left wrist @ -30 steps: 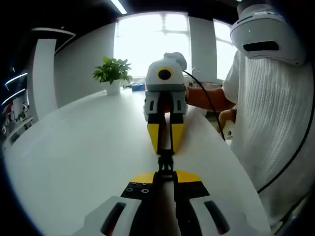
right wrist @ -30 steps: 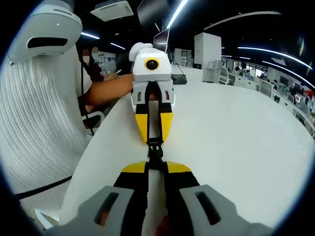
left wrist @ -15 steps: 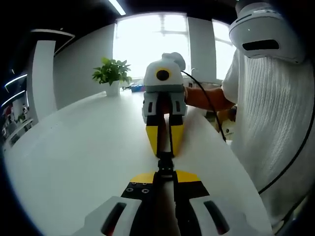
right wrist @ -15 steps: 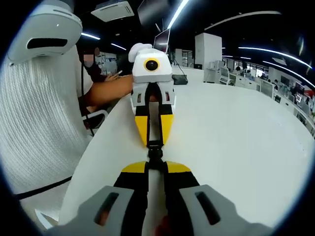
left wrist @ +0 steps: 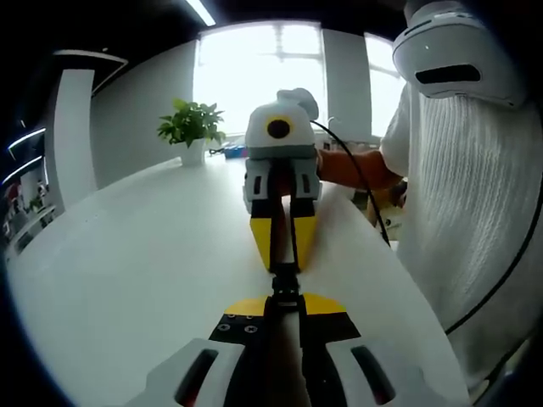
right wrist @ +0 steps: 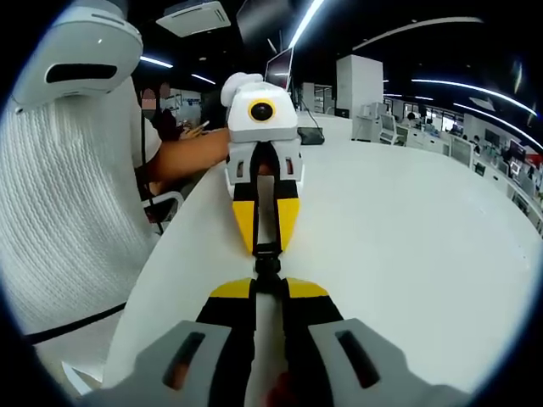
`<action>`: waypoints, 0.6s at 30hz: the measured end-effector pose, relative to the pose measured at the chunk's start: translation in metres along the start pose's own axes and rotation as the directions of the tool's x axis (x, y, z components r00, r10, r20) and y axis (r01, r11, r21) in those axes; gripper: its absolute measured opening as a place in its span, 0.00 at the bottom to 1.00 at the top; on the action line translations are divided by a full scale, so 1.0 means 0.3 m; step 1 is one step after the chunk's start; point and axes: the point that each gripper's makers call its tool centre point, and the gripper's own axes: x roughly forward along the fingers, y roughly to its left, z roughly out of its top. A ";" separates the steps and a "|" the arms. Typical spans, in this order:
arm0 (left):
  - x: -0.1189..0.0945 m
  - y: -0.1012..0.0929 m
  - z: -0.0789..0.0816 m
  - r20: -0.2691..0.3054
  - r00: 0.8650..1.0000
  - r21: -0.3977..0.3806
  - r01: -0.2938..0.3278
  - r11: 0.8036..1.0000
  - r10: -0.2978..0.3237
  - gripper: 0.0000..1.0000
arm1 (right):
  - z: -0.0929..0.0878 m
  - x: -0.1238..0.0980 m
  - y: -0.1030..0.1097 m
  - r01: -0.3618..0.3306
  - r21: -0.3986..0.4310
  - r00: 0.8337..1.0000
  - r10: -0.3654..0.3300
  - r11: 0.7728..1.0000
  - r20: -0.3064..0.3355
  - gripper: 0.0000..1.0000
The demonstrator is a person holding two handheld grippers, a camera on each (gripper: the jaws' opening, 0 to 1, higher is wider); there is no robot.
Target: Snap the two parts of the plastic buckle together until the buckle closes and remains connected.
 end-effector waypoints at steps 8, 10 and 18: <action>0.001 0.002 0.000 -0.009 1.000 0.002 0.003 1.000 -0.003 0.10 | 0.001 0.004 0.004 0.003 -0.005 1.000 -0.003 1.000 0.000 0.11; 0.002 0.001 0.000 -0.009 1.000 0.004 0.000 1.000 0.000 0.10 | 0.001 0.004 0.005 0.004 -0.008 1.000 -0.004 1.000 0.000 0.11; 0.007 -0.004 0.006 0.004 1.000 0.010 0.011 1.000 -0.011 0.10 | 0.001 0.008 0.008 -0.004 -0.014 1.000 0.004 1.000 0.001 0.10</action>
